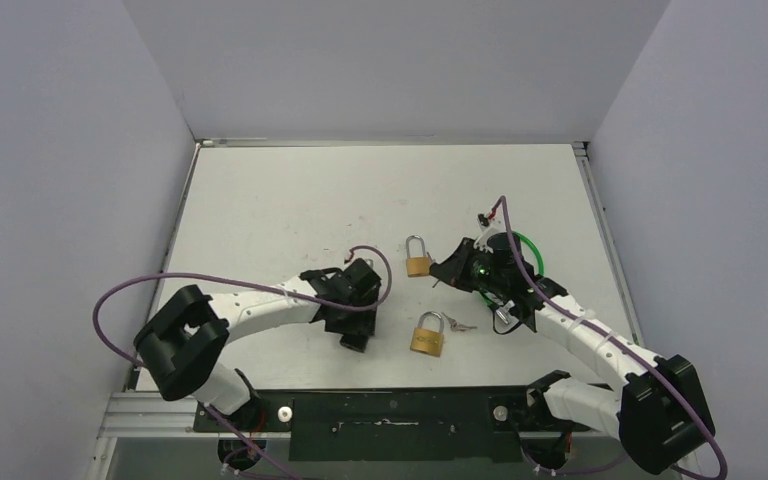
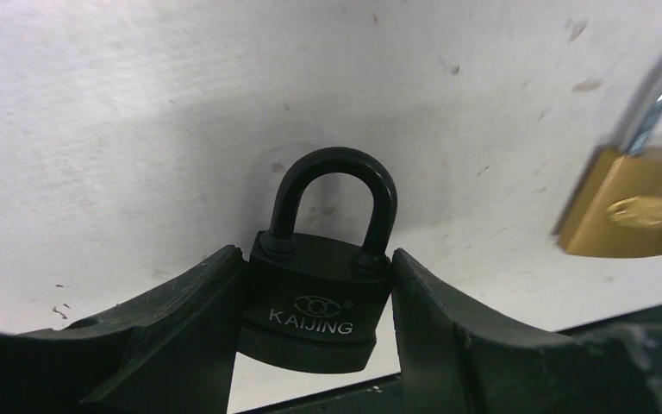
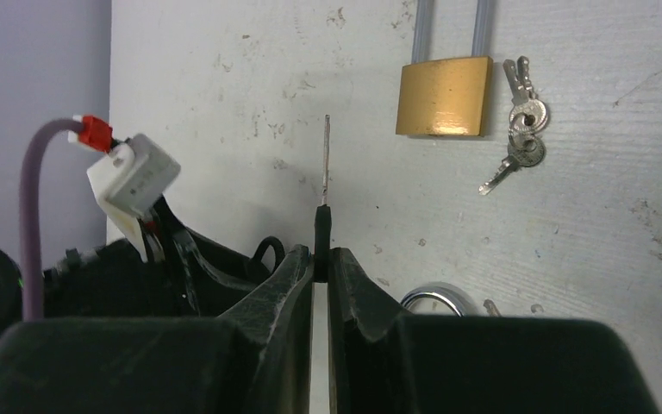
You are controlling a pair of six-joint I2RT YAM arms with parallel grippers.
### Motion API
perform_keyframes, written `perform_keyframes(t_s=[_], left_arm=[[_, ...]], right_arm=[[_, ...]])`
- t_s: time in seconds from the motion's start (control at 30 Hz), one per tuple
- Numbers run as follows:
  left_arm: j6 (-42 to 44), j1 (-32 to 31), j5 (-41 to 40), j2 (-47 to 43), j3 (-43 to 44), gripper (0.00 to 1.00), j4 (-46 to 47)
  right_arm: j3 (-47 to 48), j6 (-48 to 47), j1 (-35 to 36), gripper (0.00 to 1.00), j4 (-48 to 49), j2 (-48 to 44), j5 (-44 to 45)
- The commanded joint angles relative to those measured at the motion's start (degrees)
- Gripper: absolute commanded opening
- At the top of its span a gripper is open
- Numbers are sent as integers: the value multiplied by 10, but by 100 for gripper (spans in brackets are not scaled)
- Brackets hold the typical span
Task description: Unlock with the key
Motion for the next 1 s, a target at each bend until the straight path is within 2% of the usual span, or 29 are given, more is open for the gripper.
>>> perform_keyframes(t_s=[0.0,0.13,0.27,0.47,0.6,0.7,0.8,0.97], left_arm=[[-39,82,136,-88,4,33,65],[-81,146,205,-135,4,32,82],[-163,204,275,-186,-21,31,151],[-393,274,358,-272,-118,31,429],[-491,277,358,-287,-148,31,535],[-520,278,351,-296,-146,30,526],[-548,278,342,-307,-140,30,465],[-656,279,349,-328,-184,28,450]], right_arm=[[-1,-10,-5,0,51,-29,-17],[-4,-12,-4,0,62,-37,-33],[-5,-21,-1,0,89,-42,-75],[16,-46,14,0,101,-44,-115],[36,-66,34,0,83,-40,-102],[48,-77,53,0,71,-35,-93],[61,-93,84,0,63,-33,-86],[70,-100,104,0,52,-31,-73]])
